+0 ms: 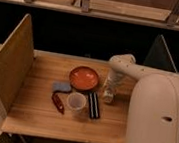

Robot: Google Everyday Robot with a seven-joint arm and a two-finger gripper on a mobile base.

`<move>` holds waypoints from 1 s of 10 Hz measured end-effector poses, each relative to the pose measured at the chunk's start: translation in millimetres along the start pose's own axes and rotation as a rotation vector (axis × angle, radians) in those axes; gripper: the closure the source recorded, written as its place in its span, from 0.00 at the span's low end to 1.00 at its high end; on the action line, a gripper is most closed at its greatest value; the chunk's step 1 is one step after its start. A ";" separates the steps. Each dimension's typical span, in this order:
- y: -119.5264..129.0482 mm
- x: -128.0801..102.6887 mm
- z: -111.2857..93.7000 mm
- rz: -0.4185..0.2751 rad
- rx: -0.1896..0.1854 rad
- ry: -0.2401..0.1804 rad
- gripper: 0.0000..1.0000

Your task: Place the bottle in the ceramic bowl

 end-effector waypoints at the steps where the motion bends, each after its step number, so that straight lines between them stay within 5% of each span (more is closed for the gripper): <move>1: 3.2 -11.5 -34.8 -0.027 0.009 -0.081 1.00; 2: 24.0 -21.3 -81.4 -0.096 0.015 -0.184 1.00; 5: 91.1 -19.5 -153.0 -0.283 0.011 -0.338 1.00; 7: 127.8 -1.9 -145.5 -0.373 -0.008 -0.327 1.00; 10: 148.0 22.4 -99.5 -0.396 -0.070 -0.240 1.00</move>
